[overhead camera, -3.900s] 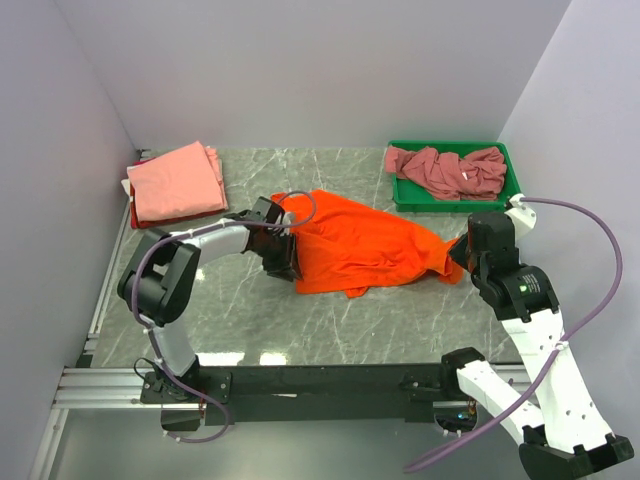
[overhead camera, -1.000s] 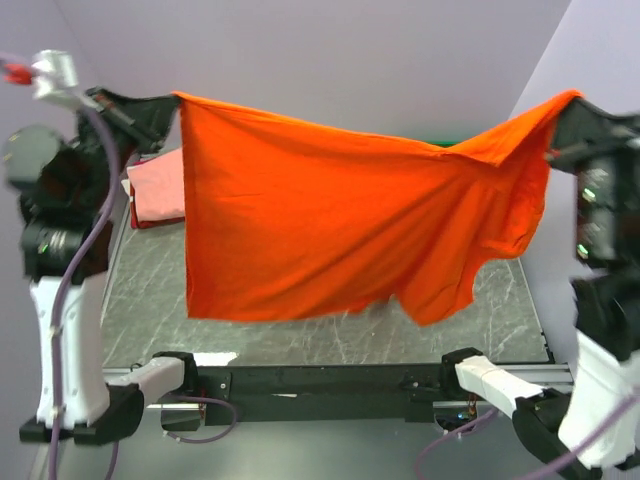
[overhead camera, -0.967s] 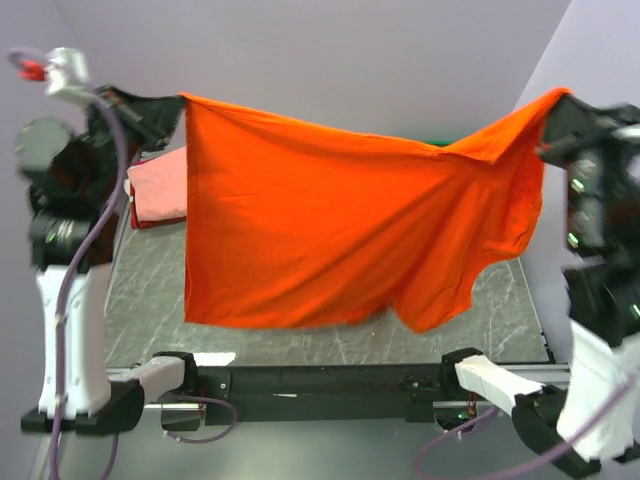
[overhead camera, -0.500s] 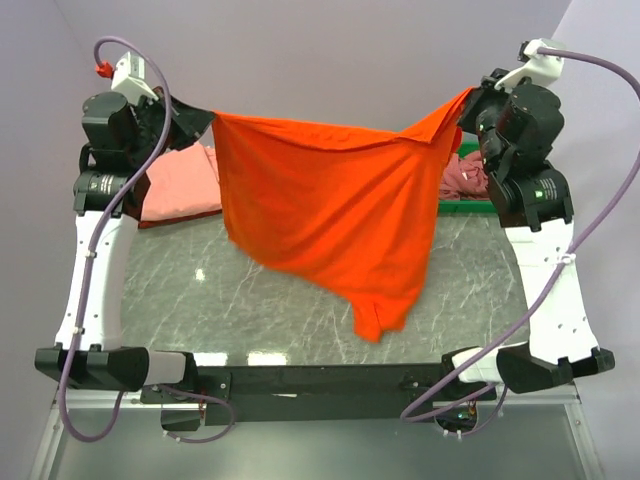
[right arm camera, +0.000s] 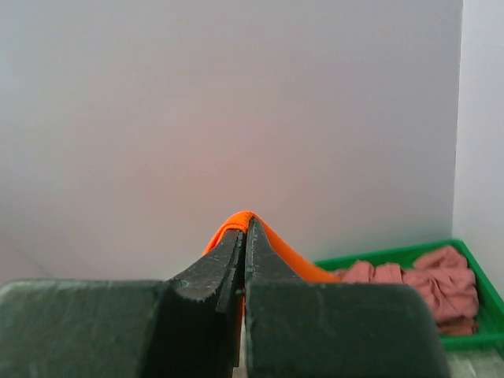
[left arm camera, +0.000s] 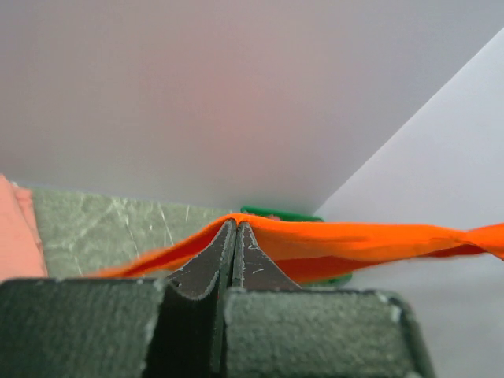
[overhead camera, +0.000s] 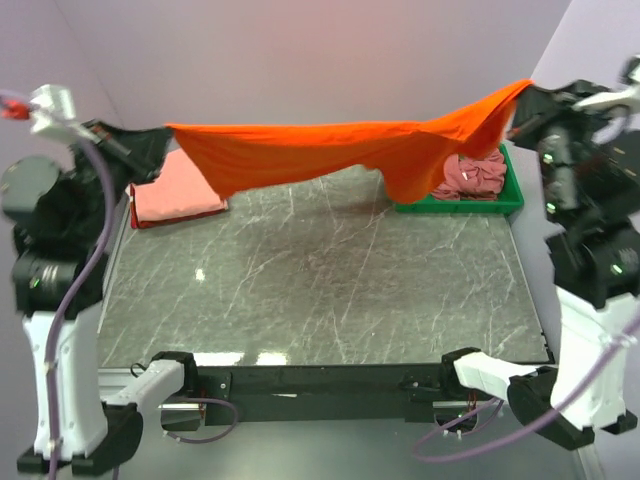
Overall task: Fold and stack the t-shirts
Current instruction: Flatten the tshirt out
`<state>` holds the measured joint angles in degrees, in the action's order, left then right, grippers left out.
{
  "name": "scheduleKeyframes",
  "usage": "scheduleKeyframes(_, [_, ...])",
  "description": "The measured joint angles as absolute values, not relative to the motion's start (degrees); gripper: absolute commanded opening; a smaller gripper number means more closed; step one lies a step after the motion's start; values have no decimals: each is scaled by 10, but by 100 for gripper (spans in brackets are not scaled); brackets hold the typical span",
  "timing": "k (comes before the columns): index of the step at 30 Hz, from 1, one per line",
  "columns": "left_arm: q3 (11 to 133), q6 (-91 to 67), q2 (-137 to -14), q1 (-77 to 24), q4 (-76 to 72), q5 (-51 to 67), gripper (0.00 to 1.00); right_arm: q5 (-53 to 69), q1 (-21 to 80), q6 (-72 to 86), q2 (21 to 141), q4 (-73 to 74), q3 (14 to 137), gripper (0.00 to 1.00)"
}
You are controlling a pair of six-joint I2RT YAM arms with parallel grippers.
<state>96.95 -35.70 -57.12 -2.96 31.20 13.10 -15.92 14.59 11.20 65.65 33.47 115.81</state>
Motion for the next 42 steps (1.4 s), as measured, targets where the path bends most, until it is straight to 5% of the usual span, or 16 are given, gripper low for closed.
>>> scheduleKeyframes(14, [1085,-324,-495,-30,388,56,0,-117,156,105,628,345,1286,0])
scheduleKeyframes(24, [862,-321,-559,-30,313,55,0,-125,156,96,726,238,1135,0])
scheduleKeyframes(29, [781,-306,-710,-10,276,52,0,-127,156,91,907,193,1093,0])
scheduleKeyframes(30, [777,-305,-748,1,271,58,4,-124,156,91,964,195,1109,10])
scheduleKeyframes(32, [783,-302,-831,25,265,70,37,-116,156,97,1083,213,1175,47])
scheduleKeyframes(33, [801,-303,-875,37,273,77,47,-110,156,101,1152,225,1226,74])
scheduleKeyframes(35, [848,-303,-963,53,279,81,66,-96,156,105,1295,275,1367,81])
scheduleKeyframes(37, [896,-306,-1036,63,283,81,74,-83,156,116,1386,308,1445,83])
scheduleKeyframes(42, [930,-306,-1058,63,298,92,75,-74,160,132,1310,310,1206,86])
